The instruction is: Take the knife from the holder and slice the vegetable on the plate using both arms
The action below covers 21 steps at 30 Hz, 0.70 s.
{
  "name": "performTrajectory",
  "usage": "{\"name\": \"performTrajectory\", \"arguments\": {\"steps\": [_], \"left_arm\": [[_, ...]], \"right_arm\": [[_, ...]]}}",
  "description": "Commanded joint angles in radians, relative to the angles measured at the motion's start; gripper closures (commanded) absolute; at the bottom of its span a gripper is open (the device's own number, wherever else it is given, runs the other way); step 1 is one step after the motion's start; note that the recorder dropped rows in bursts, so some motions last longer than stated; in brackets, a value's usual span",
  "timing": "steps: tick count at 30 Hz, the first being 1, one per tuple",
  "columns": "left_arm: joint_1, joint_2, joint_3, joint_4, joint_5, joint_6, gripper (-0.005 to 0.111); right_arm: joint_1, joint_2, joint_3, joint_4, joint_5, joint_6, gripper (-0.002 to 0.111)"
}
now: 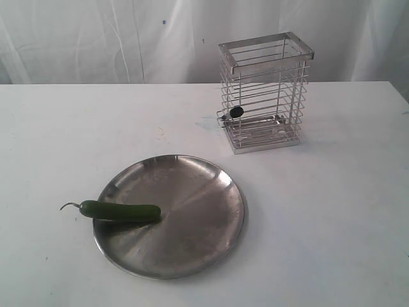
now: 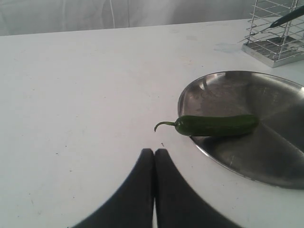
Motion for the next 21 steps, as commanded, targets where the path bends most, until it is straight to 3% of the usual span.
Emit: {"name": "performTrajectory", "arguments": {"steps": [1,13,15,18,21], "left_arm": [[0.003,-0.004,0.003,-0.002,-0.001,-0.009,0.107],[0.003,-0.004,0.003,-0.002,-0.001,-0.009,0.107],[0.003,-0.004,0.003,-0.002,-0.001,-0.009,0.107],[0.003,-0.004,0.003,-0.002,-0.001,-0.009,0.107],[0.003,-0.004,0.003,-0.002,-0.001,-0.009,0.107]], "right_arm": [[-0.006,0.197,-0.123,-0.203,-0.023,0.028,0.108],[-0.006,0.392,-0.147,-0.203,0.157,-0.021,0.108],[-0.006,0.414,-0.121,-0.185,0.162,-0.109,0.108],[-0.006,0.439,-0.011,0.2,0.18,-0.384,0.108],[0.026,0.453,0.117,0.734,0.41,-0.915,0.108]]}}
